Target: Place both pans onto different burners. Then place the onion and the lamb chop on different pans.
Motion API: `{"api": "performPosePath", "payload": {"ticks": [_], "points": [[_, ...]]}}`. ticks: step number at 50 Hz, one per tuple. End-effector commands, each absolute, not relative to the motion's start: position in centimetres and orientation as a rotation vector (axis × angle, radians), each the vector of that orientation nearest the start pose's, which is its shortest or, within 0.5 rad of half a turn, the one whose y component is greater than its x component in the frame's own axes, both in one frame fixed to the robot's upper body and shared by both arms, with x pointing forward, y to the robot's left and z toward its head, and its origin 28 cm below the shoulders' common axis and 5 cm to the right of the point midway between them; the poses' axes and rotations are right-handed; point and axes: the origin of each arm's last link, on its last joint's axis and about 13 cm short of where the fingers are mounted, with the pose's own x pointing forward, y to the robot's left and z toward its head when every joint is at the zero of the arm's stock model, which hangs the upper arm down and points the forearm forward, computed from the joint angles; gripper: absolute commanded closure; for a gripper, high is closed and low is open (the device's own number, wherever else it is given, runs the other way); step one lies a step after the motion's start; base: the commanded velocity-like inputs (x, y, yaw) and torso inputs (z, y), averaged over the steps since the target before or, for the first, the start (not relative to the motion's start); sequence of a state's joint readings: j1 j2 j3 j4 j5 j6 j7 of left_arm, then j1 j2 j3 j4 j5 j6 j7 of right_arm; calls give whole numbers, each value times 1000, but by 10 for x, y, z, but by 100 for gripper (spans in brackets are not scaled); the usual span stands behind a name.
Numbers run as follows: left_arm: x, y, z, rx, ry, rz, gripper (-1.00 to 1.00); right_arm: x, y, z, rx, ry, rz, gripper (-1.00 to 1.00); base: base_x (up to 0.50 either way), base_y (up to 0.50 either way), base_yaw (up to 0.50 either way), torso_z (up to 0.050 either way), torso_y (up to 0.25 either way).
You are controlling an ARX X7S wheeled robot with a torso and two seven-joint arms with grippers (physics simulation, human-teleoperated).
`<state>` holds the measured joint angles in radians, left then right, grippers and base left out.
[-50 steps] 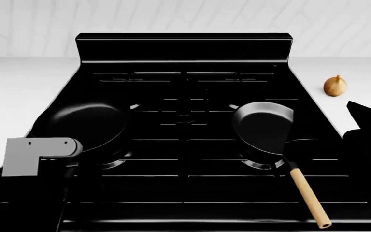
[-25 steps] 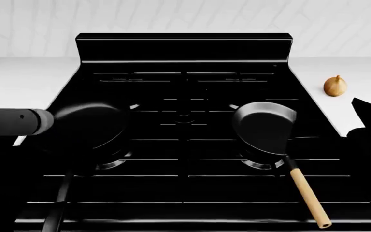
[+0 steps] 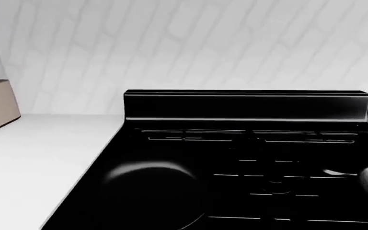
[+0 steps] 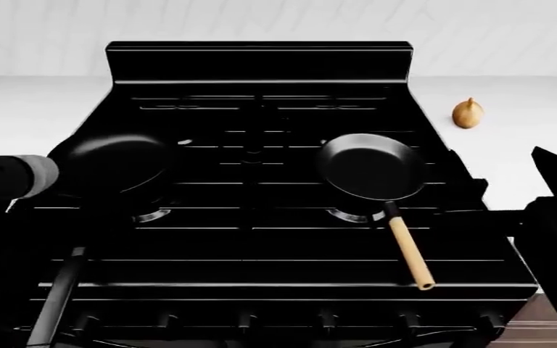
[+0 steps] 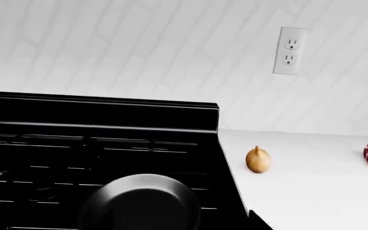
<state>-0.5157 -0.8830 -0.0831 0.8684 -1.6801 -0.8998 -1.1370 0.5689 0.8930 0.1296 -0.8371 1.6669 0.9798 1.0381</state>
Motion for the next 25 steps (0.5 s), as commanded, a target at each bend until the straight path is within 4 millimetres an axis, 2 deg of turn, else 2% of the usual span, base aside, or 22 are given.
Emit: {"api": "performPosePath", "payload": {"ticks": [1, 25], "points": [[158, 253, 243, -6, 7, 51, -100, 163, -155, 251, -42, -34, -11, -100, 0, -500, 0, 0, 0], [159, 253, 246, -13, 0, 50, -100, 163, -155, 253, -32, -42, -5, -100, 0, -500, 0, 0, 0]]}}
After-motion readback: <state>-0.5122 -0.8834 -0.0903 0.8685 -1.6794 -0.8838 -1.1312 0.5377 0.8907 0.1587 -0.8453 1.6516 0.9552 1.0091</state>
